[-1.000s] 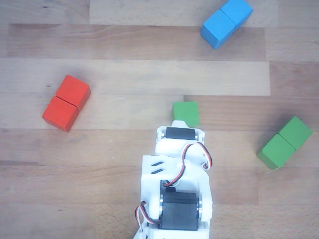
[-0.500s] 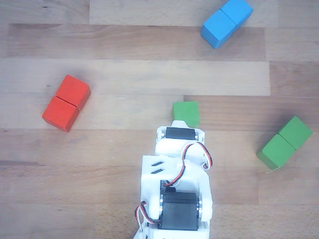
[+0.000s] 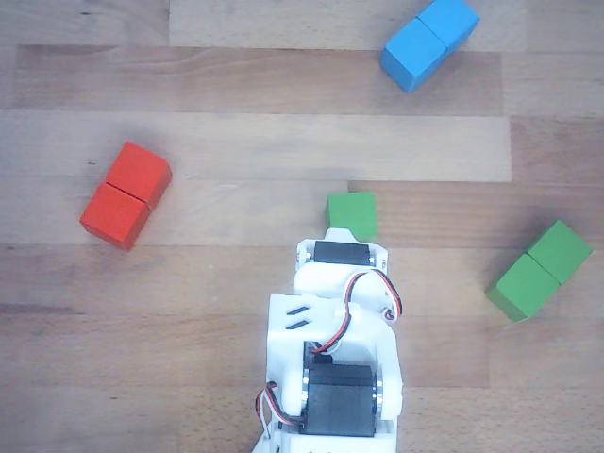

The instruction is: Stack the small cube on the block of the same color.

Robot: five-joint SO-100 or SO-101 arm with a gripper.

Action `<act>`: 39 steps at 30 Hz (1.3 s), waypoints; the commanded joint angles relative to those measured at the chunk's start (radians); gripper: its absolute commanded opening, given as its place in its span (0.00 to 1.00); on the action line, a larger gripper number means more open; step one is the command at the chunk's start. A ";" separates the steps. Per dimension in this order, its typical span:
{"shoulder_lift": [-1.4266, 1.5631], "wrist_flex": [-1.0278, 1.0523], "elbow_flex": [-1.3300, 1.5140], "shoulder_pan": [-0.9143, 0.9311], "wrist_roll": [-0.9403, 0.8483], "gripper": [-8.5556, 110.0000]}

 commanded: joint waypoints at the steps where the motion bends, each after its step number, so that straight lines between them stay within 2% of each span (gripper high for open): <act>1: 0.032 0.003 -0.012 0.005 0.005 0.07; 24: -0.002 -0.009 -0.035 0.006 -0.002 0.07; 29: -0.233 -0.052 -0.244 0.006 -0.002 0.07; 39: -0.913 -0.083 -0.713 0.006 -0.002 0.07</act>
